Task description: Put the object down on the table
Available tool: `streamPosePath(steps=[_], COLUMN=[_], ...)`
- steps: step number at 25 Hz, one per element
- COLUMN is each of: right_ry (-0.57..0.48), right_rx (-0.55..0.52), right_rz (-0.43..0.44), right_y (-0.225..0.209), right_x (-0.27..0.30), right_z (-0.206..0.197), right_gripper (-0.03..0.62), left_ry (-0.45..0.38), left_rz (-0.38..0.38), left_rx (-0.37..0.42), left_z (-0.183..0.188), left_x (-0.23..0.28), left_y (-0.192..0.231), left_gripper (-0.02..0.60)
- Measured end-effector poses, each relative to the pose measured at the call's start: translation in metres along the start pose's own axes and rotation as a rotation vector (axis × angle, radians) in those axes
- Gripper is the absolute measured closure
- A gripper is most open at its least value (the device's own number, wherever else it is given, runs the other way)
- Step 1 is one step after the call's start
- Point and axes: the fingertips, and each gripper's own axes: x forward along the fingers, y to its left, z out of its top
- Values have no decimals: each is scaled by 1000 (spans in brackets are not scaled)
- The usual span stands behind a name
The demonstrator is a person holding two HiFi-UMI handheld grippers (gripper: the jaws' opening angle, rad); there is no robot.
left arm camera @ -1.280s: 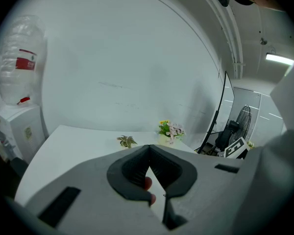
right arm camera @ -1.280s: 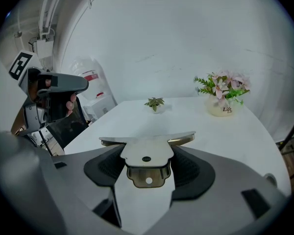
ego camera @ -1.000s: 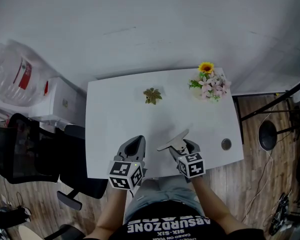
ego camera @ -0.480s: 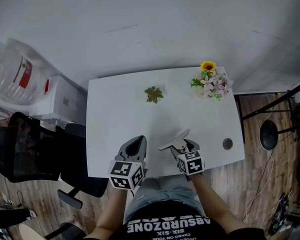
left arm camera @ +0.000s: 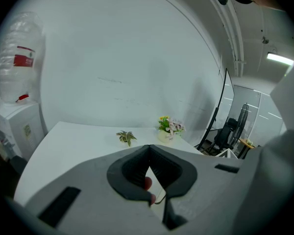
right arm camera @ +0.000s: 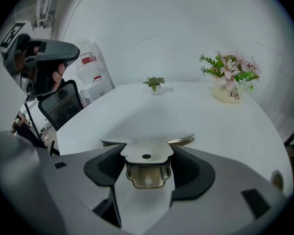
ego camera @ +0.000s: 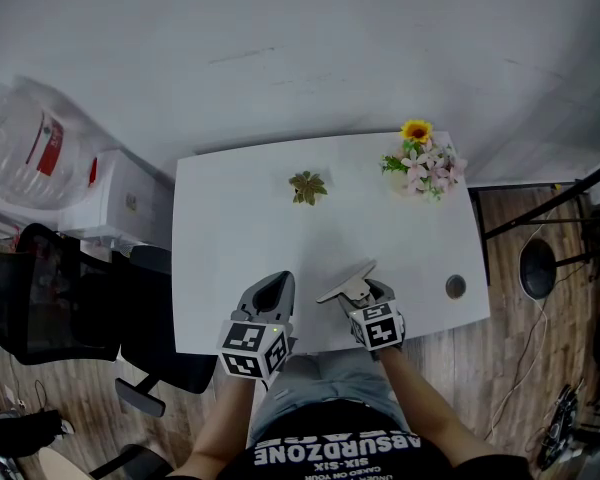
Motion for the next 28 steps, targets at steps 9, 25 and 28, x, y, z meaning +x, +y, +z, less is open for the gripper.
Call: streamPosePath(steps=[9, 25, 28], right_ry=[21, 29, 32], right_rx=[-20, -63, -78], right_rz=[-12, -23, -25], right_y=[0, 4, 4], right_x=[4, 8, 11], right_z=[-8, -16, -20], right_gripper=[307, 307, 307], left_ry=[6, 10, 12], left_rz=[-7, -14, -15], left_rx=[0, 4, 4], left_z=[-3, -5, -6], left_x=[2, 0, 0], left_y=[-4, -5, -5], left_gripper=[577, 577, 577])
